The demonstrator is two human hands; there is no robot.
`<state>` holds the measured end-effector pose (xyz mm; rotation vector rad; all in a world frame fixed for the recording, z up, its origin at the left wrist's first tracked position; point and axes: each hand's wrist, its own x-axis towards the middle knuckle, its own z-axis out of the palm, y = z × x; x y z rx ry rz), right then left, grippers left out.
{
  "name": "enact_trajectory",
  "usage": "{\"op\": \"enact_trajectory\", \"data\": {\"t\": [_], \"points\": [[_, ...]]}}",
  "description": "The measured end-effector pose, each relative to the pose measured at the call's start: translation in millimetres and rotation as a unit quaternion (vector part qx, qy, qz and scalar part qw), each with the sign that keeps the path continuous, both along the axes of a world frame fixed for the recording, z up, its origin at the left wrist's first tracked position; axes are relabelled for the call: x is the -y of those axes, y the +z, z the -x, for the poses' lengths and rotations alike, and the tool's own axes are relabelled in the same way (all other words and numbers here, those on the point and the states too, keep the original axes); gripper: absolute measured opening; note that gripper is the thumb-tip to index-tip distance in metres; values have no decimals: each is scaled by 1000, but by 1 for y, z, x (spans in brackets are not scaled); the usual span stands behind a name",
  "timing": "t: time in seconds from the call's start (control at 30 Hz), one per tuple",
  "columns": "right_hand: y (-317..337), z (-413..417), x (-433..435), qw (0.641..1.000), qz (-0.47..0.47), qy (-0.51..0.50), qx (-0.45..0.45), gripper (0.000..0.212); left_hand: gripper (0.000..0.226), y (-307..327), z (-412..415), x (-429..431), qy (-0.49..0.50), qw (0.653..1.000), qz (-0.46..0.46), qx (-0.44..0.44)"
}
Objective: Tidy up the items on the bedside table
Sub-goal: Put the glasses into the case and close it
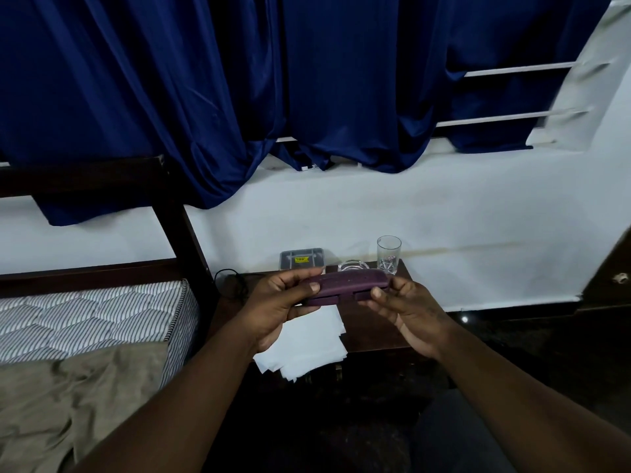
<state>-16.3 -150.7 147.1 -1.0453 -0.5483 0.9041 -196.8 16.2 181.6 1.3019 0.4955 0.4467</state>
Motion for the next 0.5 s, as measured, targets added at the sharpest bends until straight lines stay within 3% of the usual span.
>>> {"op": "enact_trajectory", "data": {"t": [0.07,0.3,0.5], "points": [[3,-2,0,1000,1,15,-13,60,29,-1,2,-1,0,1000,-3,-2],[11,-8,-10,998,48,28,14,32,36,-9,4,-11,34,999,20,-10],[10,-8,-22,996,76,27,35,39,31,-21,4,-16,57,997,48,-14]]}}
